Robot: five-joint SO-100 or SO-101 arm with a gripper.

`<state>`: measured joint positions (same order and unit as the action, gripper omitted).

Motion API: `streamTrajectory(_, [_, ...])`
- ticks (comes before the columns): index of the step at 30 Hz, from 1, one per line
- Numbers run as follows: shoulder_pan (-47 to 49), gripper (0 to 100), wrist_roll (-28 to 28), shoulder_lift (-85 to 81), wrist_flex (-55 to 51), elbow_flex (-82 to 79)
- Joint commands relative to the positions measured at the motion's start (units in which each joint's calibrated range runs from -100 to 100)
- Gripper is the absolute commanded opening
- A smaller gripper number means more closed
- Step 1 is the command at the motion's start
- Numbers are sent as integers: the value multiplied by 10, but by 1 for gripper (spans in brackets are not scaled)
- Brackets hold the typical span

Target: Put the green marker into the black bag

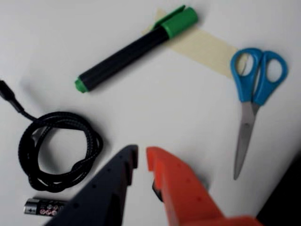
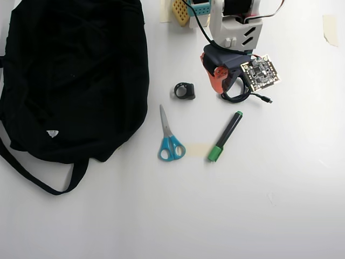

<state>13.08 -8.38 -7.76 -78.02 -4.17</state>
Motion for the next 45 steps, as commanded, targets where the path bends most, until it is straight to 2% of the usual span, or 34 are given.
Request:
streamTrajectory(1, [5, 2, 30, -24, 4, 27])
streamTrajectory(5, [10, 2, 111, -20, 5, 36])
streamTrajectory(9, [41, 2, 152, -15, 6, 66])
streamTrajectory(14, [71, 2, 230, -15, 6, 80])
streamTrajectory(23, [83, 2, 262, -5, -62, 68])
streamTrajectory(26, [84, 2, 265, 41, -106, 80])
streamTrajectory(30, [86, 3, 296, 125, -141, 148])
streamTrajectory(33, [84, 4, 315, 160, -141, 186])
streamTrajectory(38, [87, 14, 356, 198, -141, 208])
streamTrajectory(45, [107, 15, 384, 200, -119, 215])
